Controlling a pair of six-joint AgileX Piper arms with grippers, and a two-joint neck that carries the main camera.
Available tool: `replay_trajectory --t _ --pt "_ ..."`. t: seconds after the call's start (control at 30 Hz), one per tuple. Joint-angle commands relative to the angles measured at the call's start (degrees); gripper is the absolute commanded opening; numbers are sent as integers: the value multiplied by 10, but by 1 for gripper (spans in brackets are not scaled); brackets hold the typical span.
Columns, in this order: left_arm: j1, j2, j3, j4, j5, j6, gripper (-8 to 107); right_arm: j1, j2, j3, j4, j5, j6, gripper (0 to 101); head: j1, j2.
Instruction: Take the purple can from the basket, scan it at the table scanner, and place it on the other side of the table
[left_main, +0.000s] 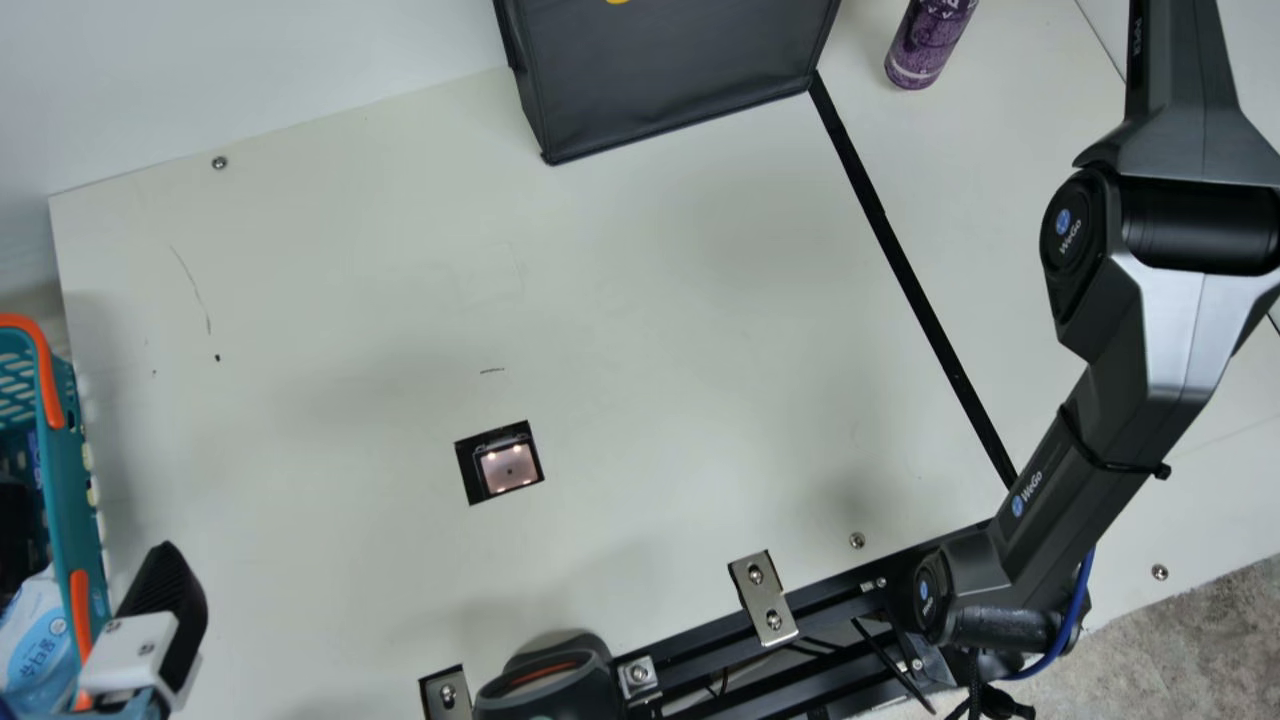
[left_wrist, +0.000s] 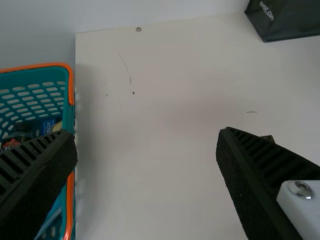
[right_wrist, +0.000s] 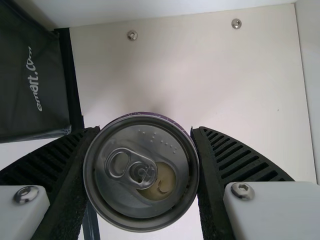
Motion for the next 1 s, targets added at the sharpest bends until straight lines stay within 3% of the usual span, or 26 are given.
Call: replay_trajectory --t 0.0,0.37,0.9,0.97 --pt "0 0 0 0 0 0 90 1 -3 12 2 -5 -1 3 -17 -1" --pt "0 0 0 0 0 0 90 0 -19 52 8 -30 -6 40 -17 -1" --pt "0 0 0 0 0 0 90 5 -32 75 12 -51 -5 93 -17 -1" --pt "0 0 0 0 0 0 90 6 -35 77 11 -55 -2 95 -17 -1"
